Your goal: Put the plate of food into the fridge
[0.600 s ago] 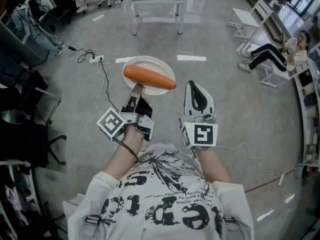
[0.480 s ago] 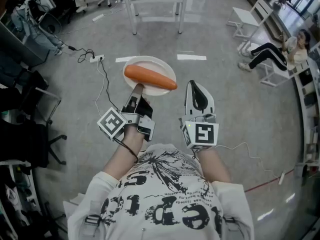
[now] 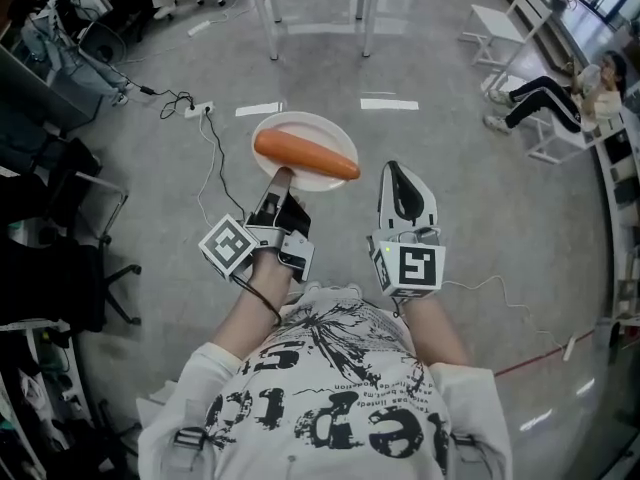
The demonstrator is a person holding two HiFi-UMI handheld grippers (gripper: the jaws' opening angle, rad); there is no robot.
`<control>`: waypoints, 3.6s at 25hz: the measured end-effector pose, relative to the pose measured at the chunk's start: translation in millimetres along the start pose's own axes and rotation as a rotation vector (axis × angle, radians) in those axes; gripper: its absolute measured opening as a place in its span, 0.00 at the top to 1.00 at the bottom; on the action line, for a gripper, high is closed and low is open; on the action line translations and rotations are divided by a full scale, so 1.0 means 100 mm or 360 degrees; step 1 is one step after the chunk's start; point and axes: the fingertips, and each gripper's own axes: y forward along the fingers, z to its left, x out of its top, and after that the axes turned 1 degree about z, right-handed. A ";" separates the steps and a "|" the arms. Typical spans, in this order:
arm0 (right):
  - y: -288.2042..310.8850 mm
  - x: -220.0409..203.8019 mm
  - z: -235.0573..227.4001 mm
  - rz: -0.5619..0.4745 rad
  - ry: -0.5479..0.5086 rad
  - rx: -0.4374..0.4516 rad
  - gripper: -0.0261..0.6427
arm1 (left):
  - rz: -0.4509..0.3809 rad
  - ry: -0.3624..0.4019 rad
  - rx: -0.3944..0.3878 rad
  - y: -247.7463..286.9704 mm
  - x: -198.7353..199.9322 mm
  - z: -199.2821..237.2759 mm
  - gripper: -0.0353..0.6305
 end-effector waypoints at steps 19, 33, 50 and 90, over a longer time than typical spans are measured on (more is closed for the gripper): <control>0.14 -0.06 0.95 -0.0001 -0.0106 0.0031 0.96 | 0.0029 -0.0063 0.0011 -0.48 0.67 0.27 0.92; 1.01 -0.24 0.62 0.0096 0.0042 0.0116 0.96 | -0.0004 -0.0054 0.0034 0.20 0.97 0.37 0.92; 2.26 -0.30 -0.83 0.0047 0.0014 0.0193 0.96 | -0.0092 -0.0028 -0.0014 2.03 0.83 0.28 0.92; 6.65 -0.50 -1.48 0.0094 -0.0044 -0.0055 0.96 | 0.0221 -0.0111 -0.0051 6.10 3.28 1.23 0.92</control>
